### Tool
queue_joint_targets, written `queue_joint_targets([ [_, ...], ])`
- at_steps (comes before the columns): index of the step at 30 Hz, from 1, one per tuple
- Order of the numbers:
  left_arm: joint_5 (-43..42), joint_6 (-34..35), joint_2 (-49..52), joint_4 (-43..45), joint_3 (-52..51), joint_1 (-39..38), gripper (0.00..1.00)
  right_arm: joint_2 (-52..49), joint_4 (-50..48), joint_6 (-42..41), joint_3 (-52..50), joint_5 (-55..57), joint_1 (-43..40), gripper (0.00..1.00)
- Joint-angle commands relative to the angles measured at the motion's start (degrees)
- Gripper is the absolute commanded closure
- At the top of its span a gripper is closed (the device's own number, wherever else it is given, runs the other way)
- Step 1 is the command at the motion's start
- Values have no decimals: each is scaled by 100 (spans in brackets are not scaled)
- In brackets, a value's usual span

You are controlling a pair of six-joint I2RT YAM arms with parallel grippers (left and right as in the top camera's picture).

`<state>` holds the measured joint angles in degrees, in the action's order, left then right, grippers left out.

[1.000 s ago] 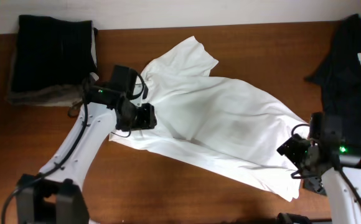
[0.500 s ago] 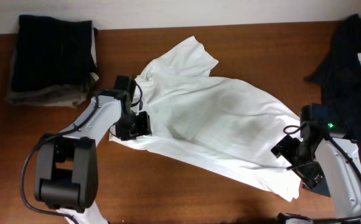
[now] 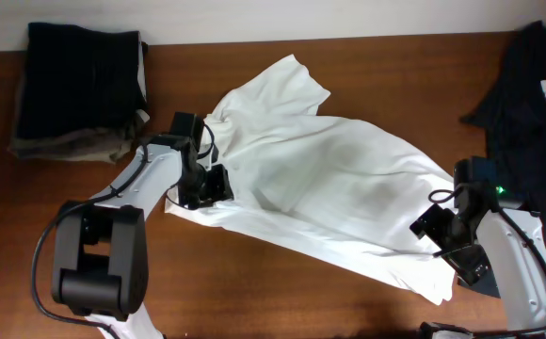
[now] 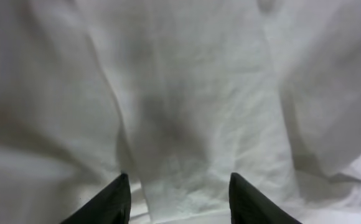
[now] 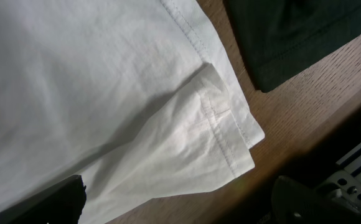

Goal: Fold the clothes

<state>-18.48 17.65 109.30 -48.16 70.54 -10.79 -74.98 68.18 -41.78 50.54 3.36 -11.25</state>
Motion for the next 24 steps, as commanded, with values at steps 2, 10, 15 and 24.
queue_joint_targets([
  [2,-212,33,120,-7,-13,9,51,-17,-13,2,2,-11,35,1],
  [10,-212,33,308,15,-9,9,94,-17,-11,2,2,-11,37,1],
  [15,-173,9,297,-59,219,9,99,-17,-13,2,2,-11,37,1],
  [24,-175,-55,297,-111,590,7,99,-17,-61,2,2,-11,35,1],
])
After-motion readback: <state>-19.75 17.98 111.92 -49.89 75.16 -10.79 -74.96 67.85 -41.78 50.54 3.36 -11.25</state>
